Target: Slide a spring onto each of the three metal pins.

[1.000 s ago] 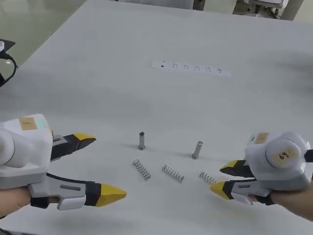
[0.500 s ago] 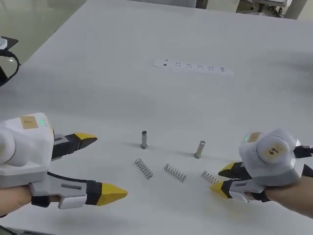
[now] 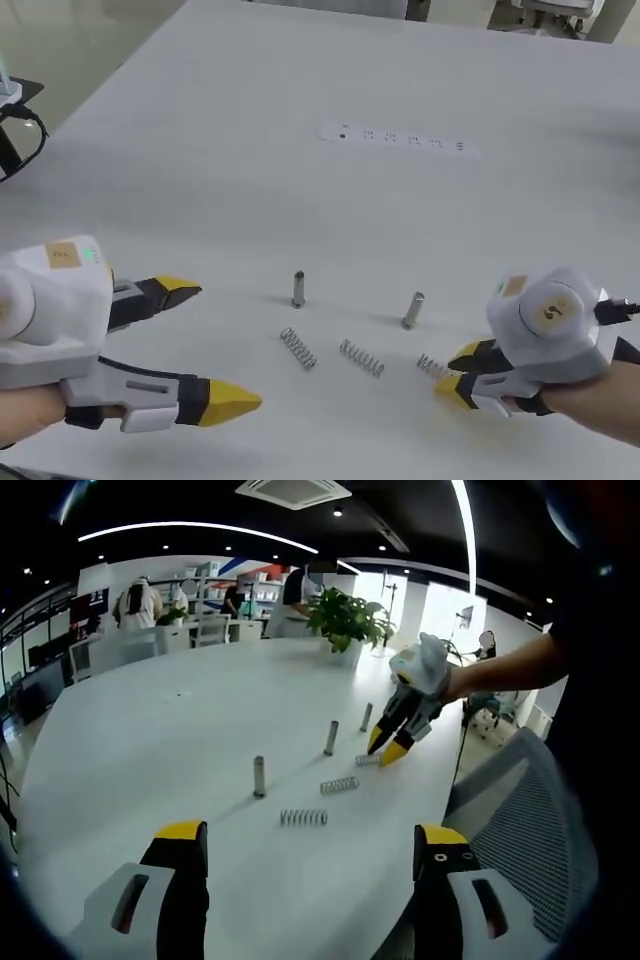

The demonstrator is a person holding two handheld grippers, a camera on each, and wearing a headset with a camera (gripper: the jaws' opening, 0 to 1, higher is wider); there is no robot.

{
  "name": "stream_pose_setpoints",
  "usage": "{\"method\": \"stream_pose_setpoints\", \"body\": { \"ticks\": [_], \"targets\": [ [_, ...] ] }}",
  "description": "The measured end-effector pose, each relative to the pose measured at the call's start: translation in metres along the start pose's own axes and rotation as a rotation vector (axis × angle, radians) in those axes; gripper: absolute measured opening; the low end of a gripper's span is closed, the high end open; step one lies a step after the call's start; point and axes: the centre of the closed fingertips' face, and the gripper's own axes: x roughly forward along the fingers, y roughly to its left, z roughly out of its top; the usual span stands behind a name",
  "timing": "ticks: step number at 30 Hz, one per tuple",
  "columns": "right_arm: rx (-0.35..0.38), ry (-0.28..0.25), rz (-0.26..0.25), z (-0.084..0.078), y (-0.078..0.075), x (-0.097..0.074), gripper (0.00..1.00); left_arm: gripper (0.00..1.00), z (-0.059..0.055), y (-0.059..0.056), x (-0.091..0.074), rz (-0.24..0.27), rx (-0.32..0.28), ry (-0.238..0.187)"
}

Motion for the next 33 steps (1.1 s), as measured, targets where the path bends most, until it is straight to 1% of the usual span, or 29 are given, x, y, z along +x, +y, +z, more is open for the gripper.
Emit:
{"method": "stream_pose_setpoints", "body": {
  "ticks": [8, 11, 17, 23, 29, 33],
  "targets": [
    [-0.020, 0.018, 0.005, -0.0001, 0.0007, 0.0028, 0.12, 0.81, -0.0002, 0.0022, -0.0012, 0.004, -0.001, 0.002],
    [-0.035, 0.037, 0.006, -0.0036, 0.0008, 0.0043, 0.09, 0.81, -0.0008, 0.0015, -0.0008, 0.002, -0.002, 0.004],
    [-0.044, 0.036, 0.003, -0.0042, -0.0003, 0.0047, 0.09, 0.81, -0.0021, 0.0006, 0.0002, -0.002, -0.003, 0.008],
    [-0.066, 0.031, -0.006, -0.0026, -0.0004, 0.0049, 0.08, 0.81, -0.0004, -0.0001, 0.0014, -0.008, 0.001, 0.006],
    [-0.064, 0.017, -0.013, 0.0026, -0.0008, 0.0003, 0.08, 0.80, -0.0008, 0.0003, 0.0004, -0.009, 0.005, 0.009],
    [-0.064, 0.014, -0.016, 0.0025, -0.0011, -0.0033, 0.08, 0.80, -0.0012, -0.0029, 0.0013, -0.018, 0.009, 0.013]
  ]
}}
